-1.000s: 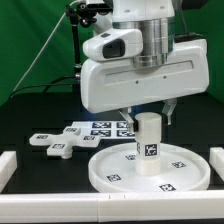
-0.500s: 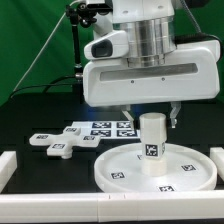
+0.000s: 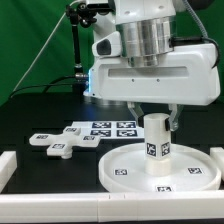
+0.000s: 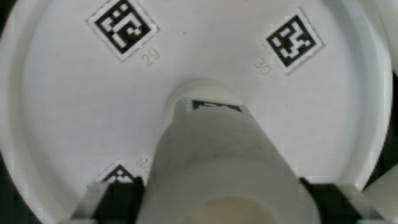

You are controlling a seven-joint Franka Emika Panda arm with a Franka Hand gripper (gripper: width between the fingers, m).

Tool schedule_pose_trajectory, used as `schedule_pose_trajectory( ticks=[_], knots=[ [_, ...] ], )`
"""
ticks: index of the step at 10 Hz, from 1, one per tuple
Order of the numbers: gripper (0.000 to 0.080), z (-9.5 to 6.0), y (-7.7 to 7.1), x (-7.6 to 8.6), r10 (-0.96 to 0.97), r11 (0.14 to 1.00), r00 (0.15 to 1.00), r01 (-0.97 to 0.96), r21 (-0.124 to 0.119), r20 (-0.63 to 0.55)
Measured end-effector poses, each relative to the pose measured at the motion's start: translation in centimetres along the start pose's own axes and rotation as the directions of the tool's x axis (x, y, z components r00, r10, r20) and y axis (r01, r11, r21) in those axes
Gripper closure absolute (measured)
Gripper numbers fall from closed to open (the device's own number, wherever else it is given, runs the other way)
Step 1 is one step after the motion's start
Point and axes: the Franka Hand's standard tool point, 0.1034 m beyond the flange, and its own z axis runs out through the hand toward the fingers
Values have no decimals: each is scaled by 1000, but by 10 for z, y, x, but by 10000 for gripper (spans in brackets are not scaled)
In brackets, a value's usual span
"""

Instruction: Assemble round table

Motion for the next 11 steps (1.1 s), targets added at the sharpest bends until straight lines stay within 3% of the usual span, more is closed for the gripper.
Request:
schedule_pose_trajectory(
  ticks=[4, 7, 9, 11],
  knots=[
    [390, 1, -4, -3, 340, 940, 940, -339, 46, -16],
    [390, 1, -5, -3, 545, 835, 838, -545, 73, 22],
    [390, 2, -6, -4, 687, 720, 726, -688, 93, 46],
    [390, 2, -6, -4, 727, 679, 685, -728, 90, 54]
  ],
)
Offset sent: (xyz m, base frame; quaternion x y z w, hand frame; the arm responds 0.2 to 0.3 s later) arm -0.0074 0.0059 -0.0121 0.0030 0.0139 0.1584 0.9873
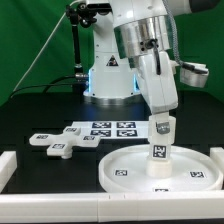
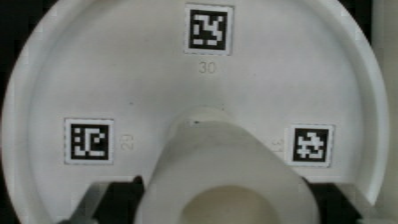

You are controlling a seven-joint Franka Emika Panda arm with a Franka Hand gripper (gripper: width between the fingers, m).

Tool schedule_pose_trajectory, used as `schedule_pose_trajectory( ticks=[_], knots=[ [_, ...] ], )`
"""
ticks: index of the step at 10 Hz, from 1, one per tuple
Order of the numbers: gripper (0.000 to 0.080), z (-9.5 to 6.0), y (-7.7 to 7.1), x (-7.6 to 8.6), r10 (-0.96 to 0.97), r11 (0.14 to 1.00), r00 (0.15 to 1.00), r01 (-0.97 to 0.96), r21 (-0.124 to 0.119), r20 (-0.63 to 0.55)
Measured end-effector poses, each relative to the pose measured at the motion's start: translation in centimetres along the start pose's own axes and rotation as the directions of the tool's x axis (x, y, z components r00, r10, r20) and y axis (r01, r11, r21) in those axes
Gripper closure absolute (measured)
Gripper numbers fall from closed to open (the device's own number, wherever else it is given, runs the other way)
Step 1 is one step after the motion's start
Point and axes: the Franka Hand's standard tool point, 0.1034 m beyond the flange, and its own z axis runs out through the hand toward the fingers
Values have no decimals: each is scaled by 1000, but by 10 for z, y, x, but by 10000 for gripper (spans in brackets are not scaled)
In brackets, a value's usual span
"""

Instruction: Assemble round table

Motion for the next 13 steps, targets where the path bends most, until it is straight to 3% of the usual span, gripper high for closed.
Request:
schedule_pose_trajectory(
  ticks=[3, 5, 6, 8, 13],
  knots=[
    [390, 1, 0, -5, 177, 984, 984, -177, 0, 18],
    [390, 1, 0, -7, 161, 987, 987, -161, 0, 19],
    [204, 1, 0, -7, 156, 988, 988, -156, 0, 19],
    [162, 1, 1, -8, 28, 999, 999, -27, -27, 33],
    [150, 0, 1, -11, -353, 935, 935, 354, -17, 47]
  ],
)
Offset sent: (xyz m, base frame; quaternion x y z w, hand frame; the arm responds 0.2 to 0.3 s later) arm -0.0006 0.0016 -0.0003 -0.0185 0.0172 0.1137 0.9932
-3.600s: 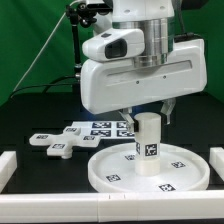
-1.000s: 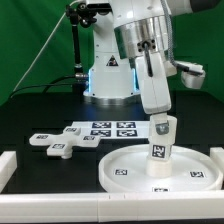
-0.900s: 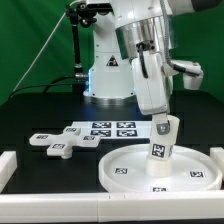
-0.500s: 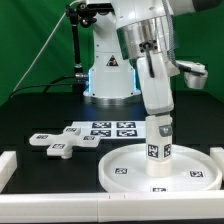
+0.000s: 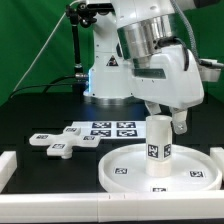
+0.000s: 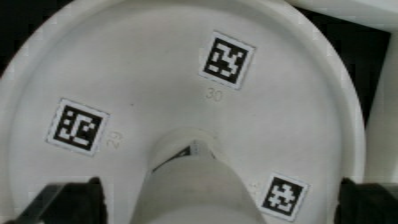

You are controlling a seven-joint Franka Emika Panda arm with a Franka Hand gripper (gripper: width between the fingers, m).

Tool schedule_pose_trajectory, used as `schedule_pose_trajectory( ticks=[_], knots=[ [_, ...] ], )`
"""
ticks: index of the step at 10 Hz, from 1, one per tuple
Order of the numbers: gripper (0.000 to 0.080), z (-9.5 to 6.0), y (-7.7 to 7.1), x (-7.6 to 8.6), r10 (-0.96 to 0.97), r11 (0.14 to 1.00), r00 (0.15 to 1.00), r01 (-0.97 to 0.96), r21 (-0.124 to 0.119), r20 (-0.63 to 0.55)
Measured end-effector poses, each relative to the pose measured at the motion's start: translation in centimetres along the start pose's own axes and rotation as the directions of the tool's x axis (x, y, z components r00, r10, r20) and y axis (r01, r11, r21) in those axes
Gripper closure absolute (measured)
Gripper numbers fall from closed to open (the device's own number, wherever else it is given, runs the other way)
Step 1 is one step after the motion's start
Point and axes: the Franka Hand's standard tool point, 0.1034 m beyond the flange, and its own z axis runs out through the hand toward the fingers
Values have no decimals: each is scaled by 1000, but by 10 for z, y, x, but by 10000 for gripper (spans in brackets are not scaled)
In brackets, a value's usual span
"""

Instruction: Assemble round table

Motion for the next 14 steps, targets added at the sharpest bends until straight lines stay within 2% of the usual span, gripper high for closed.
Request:
schedule_pose_trajectory(
  ticks=[2, 3, 5, 6, 8, 11, 13, 14],
  knots=[
    [150, 0, 0, 0, -110, 994, 994, 110, -1, 0],
    [150, 0, 0, 1, -248, 969, 969, 248, -22, -10],
    [150, -2, -2, 3, -448, 894, 894, 447, -37, -18],
    [150, -3, -4, 2, -526, 850, 850, 525, -52, -24],
    [150, -4, -6, 2, -692, 721, 722, 690, -68, -20],
    [150, -3, -6, 3, -805, 592, 593, 803, -71, -7],
    [150, -3, -5, 4, -891, 453, 454, 889, -73, 5],
    [150, -3, -5, 4, -930, 365, 368, 927, -83, 13]
  ],
)
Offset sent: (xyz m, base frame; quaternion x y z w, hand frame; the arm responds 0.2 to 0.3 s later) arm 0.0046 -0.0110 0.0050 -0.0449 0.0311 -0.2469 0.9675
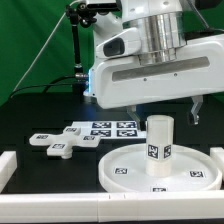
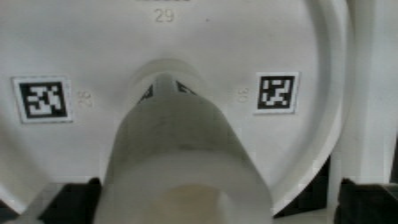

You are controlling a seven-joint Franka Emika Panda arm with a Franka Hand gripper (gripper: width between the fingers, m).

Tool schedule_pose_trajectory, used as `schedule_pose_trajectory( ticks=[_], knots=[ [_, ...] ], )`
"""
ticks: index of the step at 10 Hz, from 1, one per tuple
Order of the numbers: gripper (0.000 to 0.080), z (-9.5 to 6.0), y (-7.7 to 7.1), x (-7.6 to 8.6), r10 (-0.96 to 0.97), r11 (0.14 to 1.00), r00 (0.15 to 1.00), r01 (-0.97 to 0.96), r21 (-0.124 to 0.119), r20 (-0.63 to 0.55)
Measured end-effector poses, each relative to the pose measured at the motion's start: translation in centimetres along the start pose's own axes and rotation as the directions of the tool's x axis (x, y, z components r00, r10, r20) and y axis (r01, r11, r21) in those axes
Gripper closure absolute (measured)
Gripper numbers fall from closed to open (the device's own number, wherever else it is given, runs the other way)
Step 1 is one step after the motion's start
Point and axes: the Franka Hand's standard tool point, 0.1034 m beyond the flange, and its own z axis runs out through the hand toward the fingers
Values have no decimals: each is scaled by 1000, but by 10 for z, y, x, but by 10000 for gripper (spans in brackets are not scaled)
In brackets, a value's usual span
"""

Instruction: Assemble round table

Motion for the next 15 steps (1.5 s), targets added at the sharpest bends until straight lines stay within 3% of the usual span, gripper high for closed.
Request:
schedule_pose_trajectory(
  ticks=[4, 8, 10, 11, 15],
  knots=[
    [150, 1, 1, 0, -262, 965, 965, 262, -14, 5],
    [150, 1, 3, 1, -495, 869, 869, 495, -18, 9],
    [150, 2, 3, 2, -642, 765, 766, 642, -48, 17],
    [150, 3, 3, 2, -675, 736, 737, 676, -47, 22],
    [150, 6, 5, 1, -891, 444, 447, 895, -48, 76]
  ],
)
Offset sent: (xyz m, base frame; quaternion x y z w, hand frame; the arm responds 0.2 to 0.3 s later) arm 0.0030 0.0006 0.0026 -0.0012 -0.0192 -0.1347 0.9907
